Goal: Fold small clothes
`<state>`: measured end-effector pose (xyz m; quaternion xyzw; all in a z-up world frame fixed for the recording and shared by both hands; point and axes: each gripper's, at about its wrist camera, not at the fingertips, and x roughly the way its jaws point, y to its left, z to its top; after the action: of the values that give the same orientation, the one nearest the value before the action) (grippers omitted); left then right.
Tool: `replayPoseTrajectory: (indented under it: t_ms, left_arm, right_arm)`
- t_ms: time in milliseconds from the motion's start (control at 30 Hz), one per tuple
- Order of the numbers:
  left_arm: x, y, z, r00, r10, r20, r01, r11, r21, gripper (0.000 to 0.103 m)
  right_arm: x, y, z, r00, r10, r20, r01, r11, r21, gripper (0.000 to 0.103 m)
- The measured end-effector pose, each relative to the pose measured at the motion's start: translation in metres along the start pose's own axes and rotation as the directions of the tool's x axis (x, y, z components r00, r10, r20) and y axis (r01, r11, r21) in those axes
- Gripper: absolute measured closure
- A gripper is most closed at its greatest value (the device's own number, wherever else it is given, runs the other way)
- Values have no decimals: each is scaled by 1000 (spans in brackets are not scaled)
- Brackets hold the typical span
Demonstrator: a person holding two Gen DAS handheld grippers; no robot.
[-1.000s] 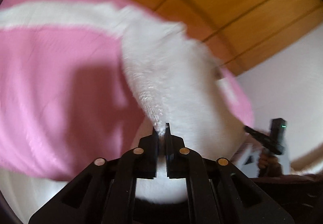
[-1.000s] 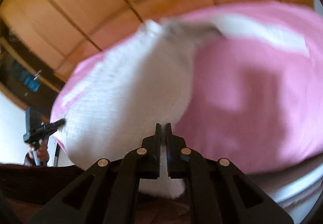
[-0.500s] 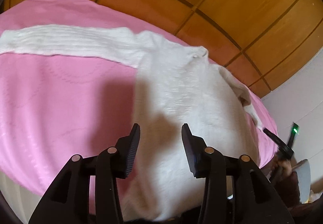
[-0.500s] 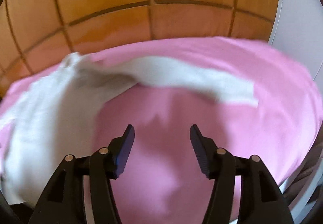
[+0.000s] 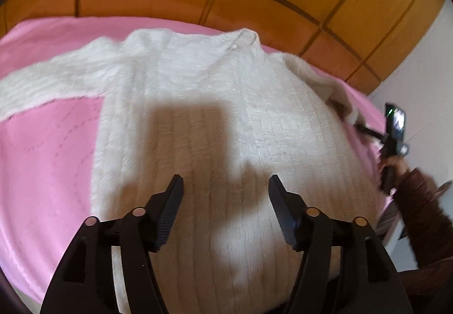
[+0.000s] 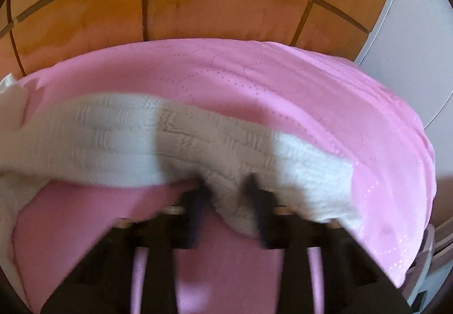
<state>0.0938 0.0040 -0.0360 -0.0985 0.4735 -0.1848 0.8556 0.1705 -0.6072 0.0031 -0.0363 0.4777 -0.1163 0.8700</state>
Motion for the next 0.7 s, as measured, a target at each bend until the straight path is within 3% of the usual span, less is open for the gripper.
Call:
replayPoseTrajectory:
  t_ms: [33, 167, 367, 467, 600, 667, 700]
  left_arm:
    - [5, -4, 2, 1000, 27, 7, -28, 999, 21, 30]
    - [23, -18, 6, 993, 110, 32, -113, 988, 109, 30]
    - [39, -18, 11, 987, 159, 26, -161, 979, 128, 30]
    - [42, -11, 11, 986, 165, 17, -166, 980, 108, 30]
    - [42, -6, 14, 986, 164, 16, -165, 982, 89, 30]
    - [40, -4, 14, 985, 173, 18, -174, 981, 82, 30]
    - [38, -2, 14, 984, 175, 22, -176, 982, 75, 30]
  right_arm:
    - [-6, -2, 4, 1000, 12, 11, -12, 1000, 10, 90]
    - [-49, -26, 18, 996, 49, 80, -54, 997, 54, 91]
    - [-96, -80, 51, 990, 44, 132, -65, 985, 162, 91]
    - [-95, -102, 68, 991, -50, 127, 24, 979, 200, 103]
    - [-61, -135, 83, 985, -166, 46, 146, 947, 285, 103]
    - [-55, -147, 82, 990, -133, 39, 112, 932, 344, 103]
    - [-48, -149, 81, 995, -86, 47, 61, 922, 382, 98]
